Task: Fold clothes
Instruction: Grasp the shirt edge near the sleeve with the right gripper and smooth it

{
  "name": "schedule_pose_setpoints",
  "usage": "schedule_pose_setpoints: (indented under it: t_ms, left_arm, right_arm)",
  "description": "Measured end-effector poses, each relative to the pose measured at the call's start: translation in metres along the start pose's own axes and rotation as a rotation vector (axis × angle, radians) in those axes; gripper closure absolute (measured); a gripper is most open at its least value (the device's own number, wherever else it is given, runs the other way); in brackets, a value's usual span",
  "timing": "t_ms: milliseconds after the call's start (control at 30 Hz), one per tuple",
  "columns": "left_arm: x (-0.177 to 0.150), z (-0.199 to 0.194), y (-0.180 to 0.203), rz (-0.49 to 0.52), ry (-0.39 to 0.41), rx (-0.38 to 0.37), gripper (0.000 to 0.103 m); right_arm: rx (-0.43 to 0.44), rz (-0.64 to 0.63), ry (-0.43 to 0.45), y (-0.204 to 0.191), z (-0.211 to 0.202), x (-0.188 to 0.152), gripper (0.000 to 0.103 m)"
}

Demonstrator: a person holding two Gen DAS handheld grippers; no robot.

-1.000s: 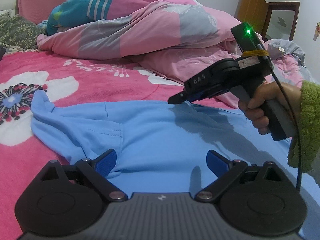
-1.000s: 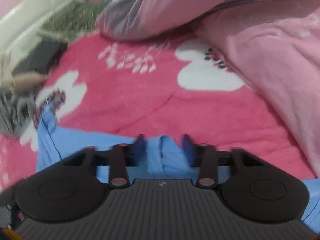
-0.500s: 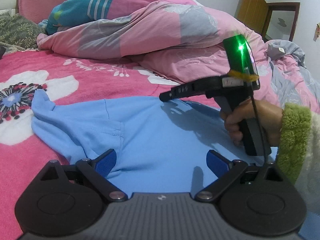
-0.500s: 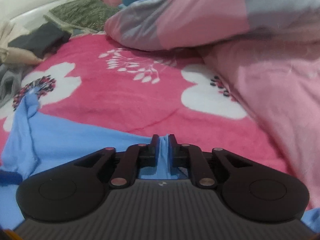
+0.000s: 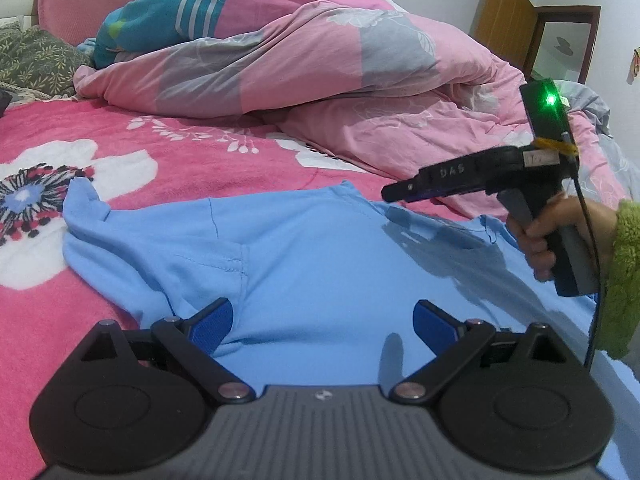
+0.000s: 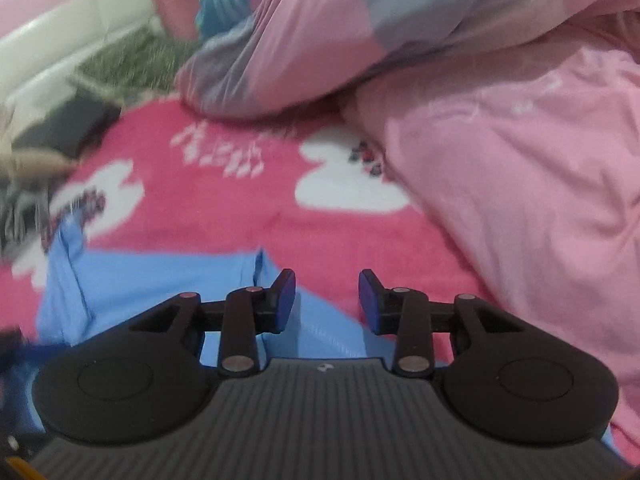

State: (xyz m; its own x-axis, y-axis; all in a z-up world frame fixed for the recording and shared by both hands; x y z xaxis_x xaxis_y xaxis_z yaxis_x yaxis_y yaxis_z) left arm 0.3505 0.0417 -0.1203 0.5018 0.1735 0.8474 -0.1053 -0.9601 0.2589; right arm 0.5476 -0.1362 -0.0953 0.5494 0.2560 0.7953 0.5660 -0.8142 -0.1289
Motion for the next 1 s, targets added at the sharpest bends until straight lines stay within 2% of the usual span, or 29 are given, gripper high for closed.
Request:
schedule_pose_setpoints:
  t_ms: [167, 300, 367, 467, 567, 667, 700, 867, 933, 1000]
  left_arm:
    - [0.000, 0.001, 0.000, -0.001, 0.000, 0.000, 0.005]
    - [0.000, 0.000, 0.000, -0.001, 0.000, 0.000, 0.005]
    - [0.001, 0.001, 0.000, -0.001, 0.000, 0.000, 0.005]
    - [0.001, 0.001, 0.000, -0.003, 0.000, -0.001, 0.005]
    - [0.001, 0.000, -0.001, -0.006, 0.000, -0.003, 0.005]
    - [0.000, 0.000, -0.001, -0.008, 0.000, -0.004, 0.005]
    - [0.000, 0.000, -0.001, -0.008, 0.000, -0.004, 0.005]
    - [0.000, 0.000, 0.000, -0.007, -0.001, -0.002, 0.005]
    - [0.000, 0.000, 0.000, -0.005, -0.001, -0.001, 0.005]
    - [0.000, 0.001, 0.001, -0.004, -0.002, 0.001, 0.005]
  right_arm:
    - [0.019, -0.062, -0.048, -0.011, 0.012, -0.007, 0.075]
    - [-0.024, -0.160, -0.047, -0.021, 0.013, -0.008, 0.099]
    - [-0.067, -0.219, -0.013, -0.027, 0.014, -0.006, 0.103]
    - [-0.124, -0.291, 0.025, -0.035, 0.017, -0.005, 0.103]
    - [-0.159, -0.296, 0.001, -0.035, 0.033, -0.012, 0.102]
    - [-0.211, -0.218, 0.046, -0.024, 0.026, 0.000, 0.101]
    - [-0.227, -0.177, 0.075, -0.017, 0.017, 0.007, 0.097]
    - [-0.262, -0.004, 0.205, 0.023, -0.064, 0.030, 0.095]
    - [-0.274, 0.037, 0.202, 0.039, -0.095, 0.027, 0.095]
    - [-0.269, 0.059, 0.140, 0.050, -0.111, 0.013, 0.095]
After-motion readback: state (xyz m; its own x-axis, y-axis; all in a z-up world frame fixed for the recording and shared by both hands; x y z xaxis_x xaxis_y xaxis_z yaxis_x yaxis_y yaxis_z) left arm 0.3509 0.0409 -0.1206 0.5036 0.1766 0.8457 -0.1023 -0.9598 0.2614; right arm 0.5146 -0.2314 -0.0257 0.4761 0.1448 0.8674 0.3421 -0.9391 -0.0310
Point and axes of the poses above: each gripper's, at about its wrist camera, not at the fingertips, and z roughly the way its jaws point, y to its right, x to its top, the point moved 5 cm from there along z, roughly the way its jaws point, and after that the axes turned 5 degrees about y, right-handed, at the moved point
